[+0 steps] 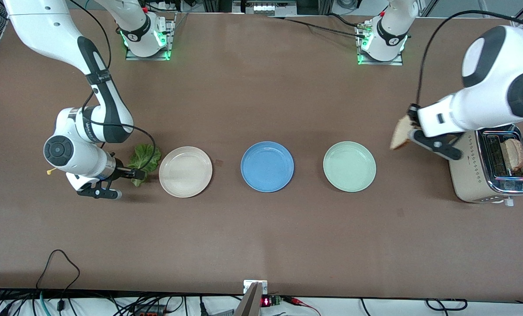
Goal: Make sandwich in blue plate with both arms
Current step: 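Lower the toast onto the blue plate while the right gripper grasps lettuce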
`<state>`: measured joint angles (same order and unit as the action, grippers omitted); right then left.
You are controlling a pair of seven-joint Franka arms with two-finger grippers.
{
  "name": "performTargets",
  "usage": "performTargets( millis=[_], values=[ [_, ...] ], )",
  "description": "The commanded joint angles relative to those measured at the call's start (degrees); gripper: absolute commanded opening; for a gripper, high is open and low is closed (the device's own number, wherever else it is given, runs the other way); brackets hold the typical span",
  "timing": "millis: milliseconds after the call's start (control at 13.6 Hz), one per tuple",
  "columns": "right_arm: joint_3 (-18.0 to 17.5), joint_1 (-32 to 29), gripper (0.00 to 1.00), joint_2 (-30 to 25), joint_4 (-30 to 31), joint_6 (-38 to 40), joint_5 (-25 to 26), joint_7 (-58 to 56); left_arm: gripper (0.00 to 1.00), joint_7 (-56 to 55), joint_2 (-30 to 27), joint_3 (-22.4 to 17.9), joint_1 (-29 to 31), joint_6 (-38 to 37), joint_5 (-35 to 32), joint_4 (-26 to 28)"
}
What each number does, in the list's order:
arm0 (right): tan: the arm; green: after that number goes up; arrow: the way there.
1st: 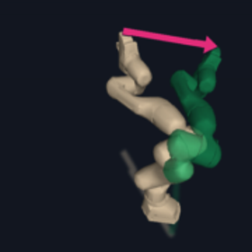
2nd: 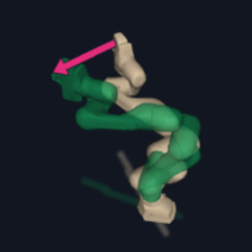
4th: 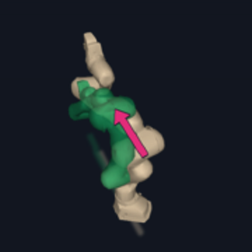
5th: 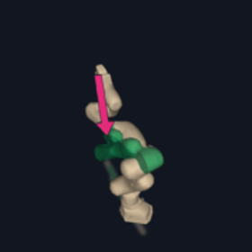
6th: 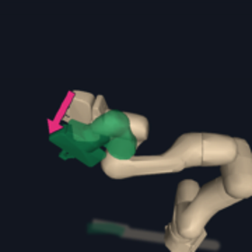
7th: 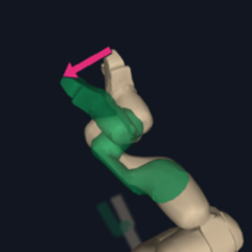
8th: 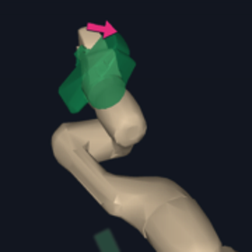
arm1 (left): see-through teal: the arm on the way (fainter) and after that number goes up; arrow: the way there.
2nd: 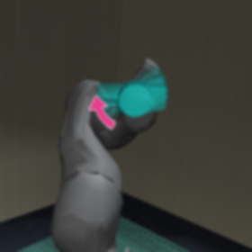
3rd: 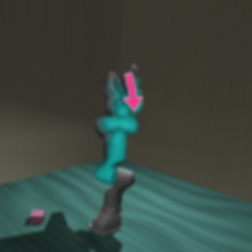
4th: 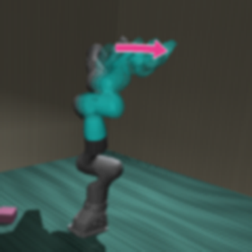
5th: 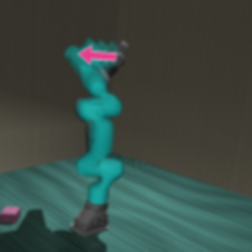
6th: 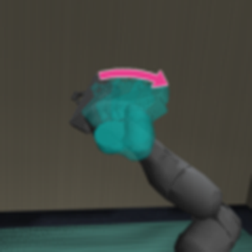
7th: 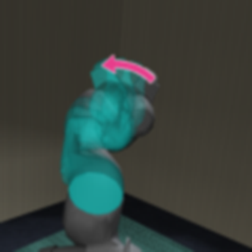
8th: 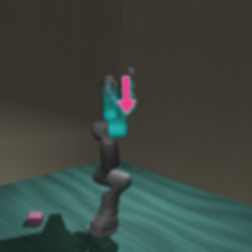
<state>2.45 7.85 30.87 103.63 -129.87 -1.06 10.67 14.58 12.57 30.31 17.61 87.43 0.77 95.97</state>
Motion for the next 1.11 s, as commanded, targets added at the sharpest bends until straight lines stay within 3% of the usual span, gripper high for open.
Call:
performTargets(
  millis=[0,516,664,1033],
  values=[
    [-0.3,-0.1,1.0,1.6,0.4,-1.3,-0.6,0.3,0.0,-3.0,6.4,0.8,-2.8,-0.1,7.2,-3.8],
    [-0.3,0.0,1.0,3.7,0.3,-1.8,-0.6,0.1,0.0,-3.9,17.9,0.8,-5.0,17.2,32.2,-4.0],
    [-0.3,0.0,0.92,3.8,0.3,-1.8,-0.6,-0.3,0.0,-1.7,21.4,0.8,-6.5,21.4,38.2,-3.9],
    [-0.3,0.0,0.88,4.2,0.3,-1.8,-0.5,-0.5,0.0,10.4,28.7,0.9,-12.9,37.0,45.9,-3.9]
  ],
)
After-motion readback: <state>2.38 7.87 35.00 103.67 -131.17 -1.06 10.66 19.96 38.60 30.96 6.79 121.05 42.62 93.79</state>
